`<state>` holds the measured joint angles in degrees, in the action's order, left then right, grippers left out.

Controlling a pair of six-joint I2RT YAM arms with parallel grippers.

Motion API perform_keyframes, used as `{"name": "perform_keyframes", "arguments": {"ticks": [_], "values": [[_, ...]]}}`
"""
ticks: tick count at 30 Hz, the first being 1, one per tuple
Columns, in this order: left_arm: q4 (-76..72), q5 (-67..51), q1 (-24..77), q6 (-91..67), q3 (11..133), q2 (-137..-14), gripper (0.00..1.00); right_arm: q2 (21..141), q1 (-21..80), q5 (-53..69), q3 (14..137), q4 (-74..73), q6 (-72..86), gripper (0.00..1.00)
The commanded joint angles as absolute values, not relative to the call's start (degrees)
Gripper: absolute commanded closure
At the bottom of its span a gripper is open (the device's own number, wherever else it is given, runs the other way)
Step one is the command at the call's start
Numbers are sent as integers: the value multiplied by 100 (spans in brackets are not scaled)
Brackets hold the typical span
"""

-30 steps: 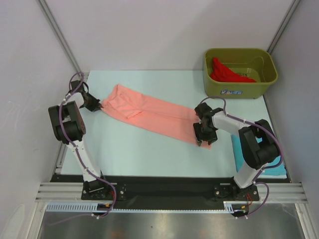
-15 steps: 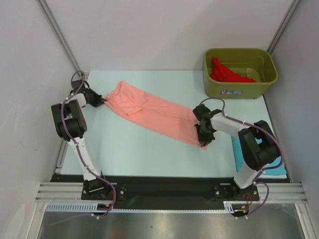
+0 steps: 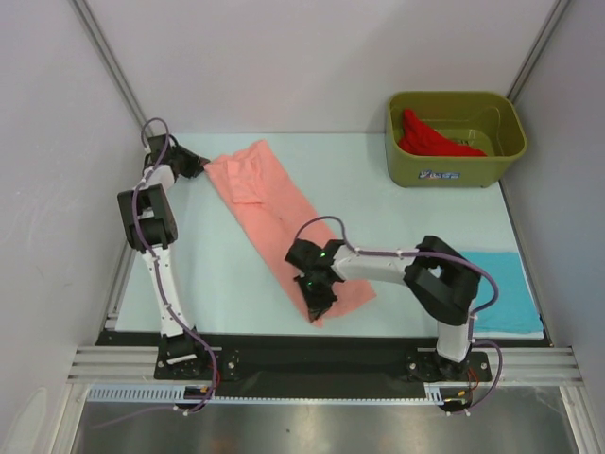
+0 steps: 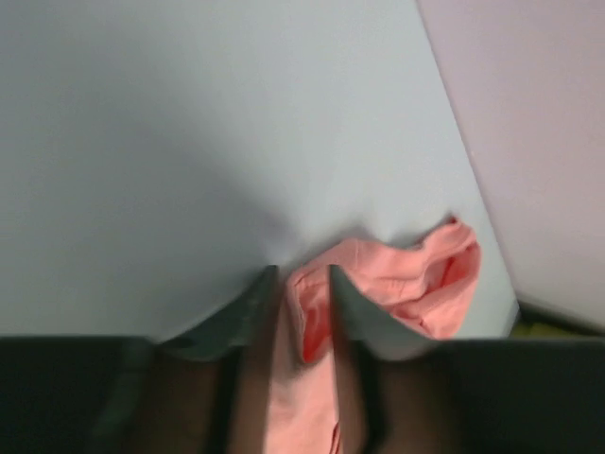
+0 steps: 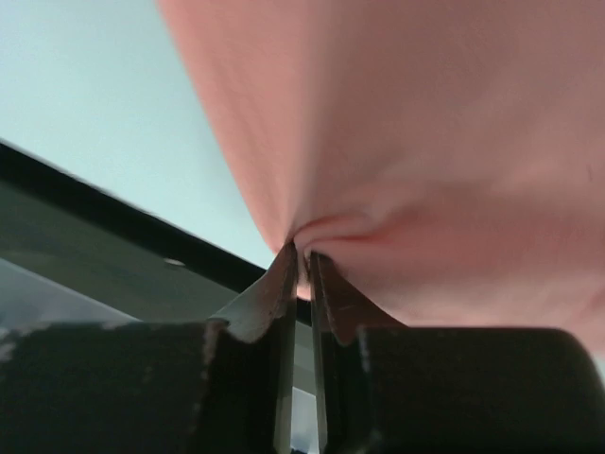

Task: Fold and stack the t-shirts
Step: Fold the tshirt

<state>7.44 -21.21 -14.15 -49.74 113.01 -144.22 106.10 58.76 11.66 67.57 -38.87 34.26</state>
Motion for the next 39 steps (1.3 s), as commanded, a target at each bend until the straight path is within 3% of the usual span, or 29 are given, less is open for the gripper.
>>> {"name": "perform_keyframes", "arguments": {"ticks": [1, 3, 6, 9, 10, 15, 18, 22, 28, 32, 39], "values": [[1765, -1575, -1354, -4301, 12268, -14362, 61, 11170, 6380, 1960, 7504, -3647, 3779, 83], [2107, -1188, -1327, -4018, 12226, -14134, 53, 11346, 6451, 1942, 7943, -3691, 3762, 77], [2547, -730, -1310, -3429, 12068, -13528, 43, 11225, 6469, 1698, 8252, -3884, 3753, 51], [2593, -546, -1283, -3138, 11323, -12659, 40, 10883, 6416, 1434, 8463, -4156, 3604, 39], [2541, -580, -1275, -3103, 11024, -12413, 39, 10776, 6390, 1206, 8473, -4366, 3551, 30], [2470, -817, -837, -2909, 8863, -10491, 38, 9942, 5663, 1116, 7903, -4509, 3332, 20], [2461, -984, -284, -2909, 7492, -9296, 39, 9414, 5005, 1160, 7332, -4491, 3068, 21], [2654, -1072, 859, -3408, 5613, -7790, 42, 8878, 4132, 1580, 6637, -4369, 2708, 33], [2979, -870, 3012, -4698, 4019, -6058, 42, 8288, 3035, 2213, 5574, -3982, 2470, 48], [3059, -669, 4242, -5509, 3499, -5784, 42, 8349, 2813, 2549, 5160, -3701, 2435, 47], [2681, -826, 4500, -6537, 2726, -5757, 45, 8613, 2663, 2671, 4834, -3489, 2259, 44]]}}
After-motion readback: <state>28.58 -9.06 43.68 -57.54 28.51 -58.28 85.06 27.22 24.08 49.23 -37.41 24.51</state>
